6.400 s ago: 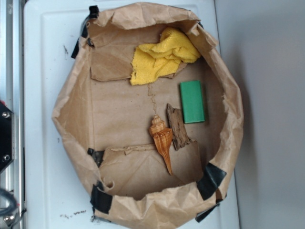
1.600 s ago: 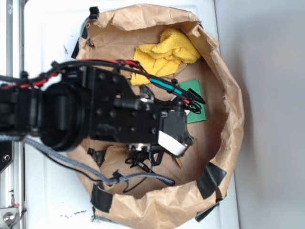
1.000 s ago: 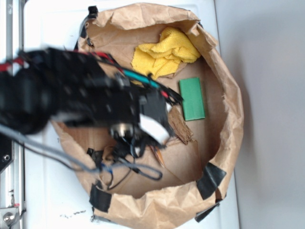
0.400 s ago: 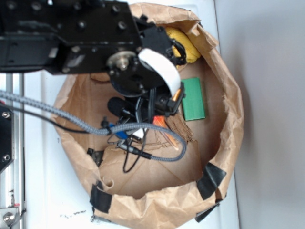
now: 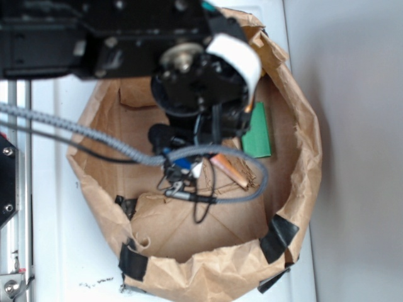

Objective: Grab the shell.

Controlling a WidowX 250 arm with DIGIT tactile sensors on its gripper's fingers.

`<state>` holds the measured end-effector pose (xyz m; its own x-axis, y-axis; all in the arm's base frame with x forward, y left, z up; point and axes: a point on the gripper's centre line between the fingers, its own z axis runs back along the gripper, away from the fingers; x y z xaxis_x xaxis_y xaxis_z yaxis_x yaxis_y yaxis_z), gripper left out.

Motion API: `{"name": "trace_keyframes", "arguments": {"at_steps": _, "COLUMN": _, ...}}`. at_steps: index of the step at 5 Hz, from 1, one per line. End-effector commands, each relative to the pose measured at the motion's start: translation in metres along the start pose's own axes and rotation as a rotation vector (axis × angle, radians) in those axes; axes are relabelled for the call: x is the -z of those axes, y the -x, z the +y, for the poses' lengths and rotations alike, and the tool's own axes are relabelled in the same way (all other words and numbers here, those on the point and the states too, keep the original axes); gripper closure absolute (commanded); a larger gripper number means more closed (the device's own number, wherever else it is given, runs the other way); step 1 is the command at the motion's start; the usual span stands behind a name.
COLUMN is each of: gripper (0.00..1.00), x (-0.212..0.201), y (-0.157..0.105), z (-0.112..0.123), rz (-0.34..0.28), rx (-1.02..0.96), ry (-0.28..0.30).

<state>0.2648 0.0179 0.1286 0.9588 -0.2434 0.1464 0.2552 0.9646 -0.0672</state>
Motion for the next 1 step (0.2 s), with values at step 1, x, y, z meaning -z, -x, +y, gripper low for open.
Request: {"name": "trace_keyframes", "arguments": {"at_steps": 1, "gripper": 1.0, "x": -0.0276, "y": 0.0066, "z": -0.0058, "rz": 0.058, "rx": -0.033, "ry": -0.142}}
